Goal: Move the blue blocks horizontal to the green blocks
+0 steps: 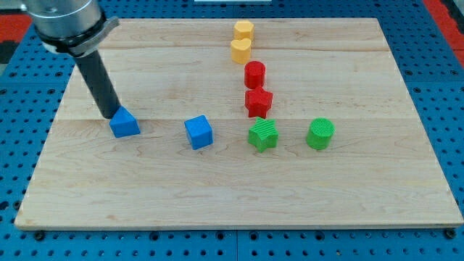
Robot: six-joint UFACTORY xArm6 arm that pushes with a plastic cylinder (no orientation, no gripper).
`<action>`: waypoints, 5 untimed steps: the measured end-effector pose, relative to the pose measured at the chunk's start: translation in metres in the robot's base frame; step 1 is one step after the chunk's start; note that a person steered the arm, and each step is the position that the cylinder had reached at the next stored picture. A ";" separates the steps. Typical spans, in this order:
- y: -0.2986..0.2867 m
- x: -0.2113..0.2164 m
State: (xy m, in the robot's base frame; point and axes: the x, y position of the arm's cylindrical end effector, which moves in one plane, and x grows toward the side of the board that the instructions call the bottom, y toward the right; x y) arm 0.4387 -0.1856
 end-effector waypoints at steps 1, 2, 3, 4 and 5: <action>0.001 0.030; -0.005 0.035; -0.025 0.096; 0.010 0.128; 0.010 0.128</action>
